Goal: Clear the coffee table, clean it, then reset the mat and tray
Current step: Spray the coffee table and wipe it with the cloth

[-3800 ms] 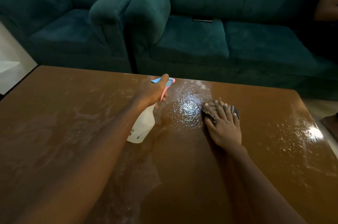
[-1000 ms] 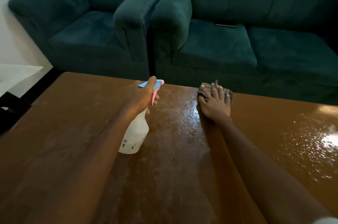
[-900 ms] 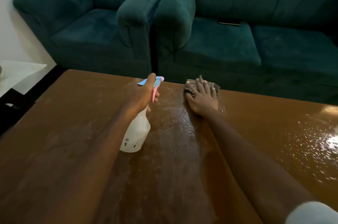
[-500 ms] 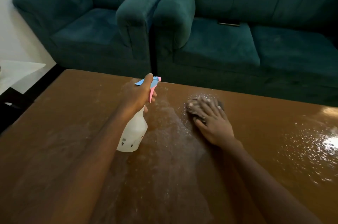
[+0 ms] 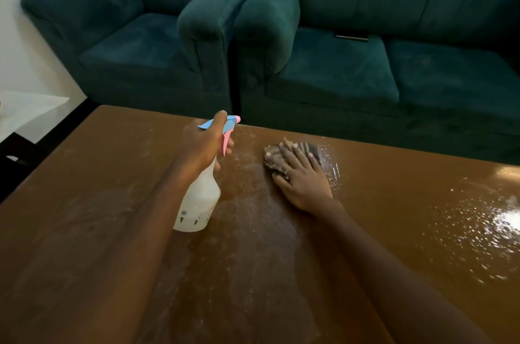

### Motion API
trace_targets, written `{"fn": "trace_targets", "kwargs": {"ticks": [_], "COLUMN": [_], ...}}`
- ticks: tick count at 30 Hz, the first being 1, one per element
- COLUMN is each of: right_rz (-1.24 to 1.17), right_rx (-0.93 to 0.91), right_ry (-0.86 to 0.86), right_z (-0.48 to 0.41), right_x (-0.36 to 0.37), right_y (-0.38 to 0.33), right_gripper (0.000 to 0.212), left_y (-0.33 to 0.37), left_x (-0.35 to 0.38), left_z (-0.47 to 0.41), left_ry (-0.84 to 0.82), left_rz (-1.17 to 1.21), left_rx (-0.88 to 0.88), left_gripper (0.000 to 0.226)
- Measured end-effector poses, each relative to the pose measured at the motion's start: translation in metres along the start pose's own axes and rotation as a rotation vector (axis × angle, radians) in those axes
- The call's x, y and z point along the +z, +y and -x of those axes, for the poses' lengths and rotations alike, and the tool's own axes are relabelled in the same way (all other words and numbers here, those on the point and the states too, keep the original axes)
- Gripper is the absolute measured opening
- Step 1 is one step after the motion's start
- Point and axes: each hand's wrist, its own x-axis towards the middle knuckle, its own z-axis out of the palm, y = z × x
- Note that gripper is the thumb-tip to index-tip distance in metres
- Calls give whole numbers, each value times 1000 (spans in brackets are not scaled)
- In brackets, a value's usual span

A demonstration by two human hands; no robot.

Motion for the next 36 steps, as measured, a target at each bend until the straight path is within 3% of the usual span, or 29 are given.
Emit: {"fn": "trace_targets", "kwargs": {"ticks": [3, 14, 19, 27, 36], "right_rz": [0, -47, -59, -17, -32], "right_rx": [-23, 164, 296, 336, 392], "right_ry": [24, 39, 36, 13, 25], "right_z": [21, 22, 16, 14, -5], "right_x": [4, 3, 4, 3, 2], "right_y": [9, -1, -12, -14, -15], "right_gripper": [56, 53, 54, 54, 54], "left_y": [-1, 9, 9, -3, -10], "left_x": [0, 9, -3, -39, -46], "left_z": [-2, 13, 9, -13, -13], "left_ry": [20, 20, -126, -150, -146], "left_rz": [-11, -15, -109, -233, -199], "left_rx": [-14, 35, -32, -17, -16], "left_gripper": [55, 47, 42, 49, 47]}}
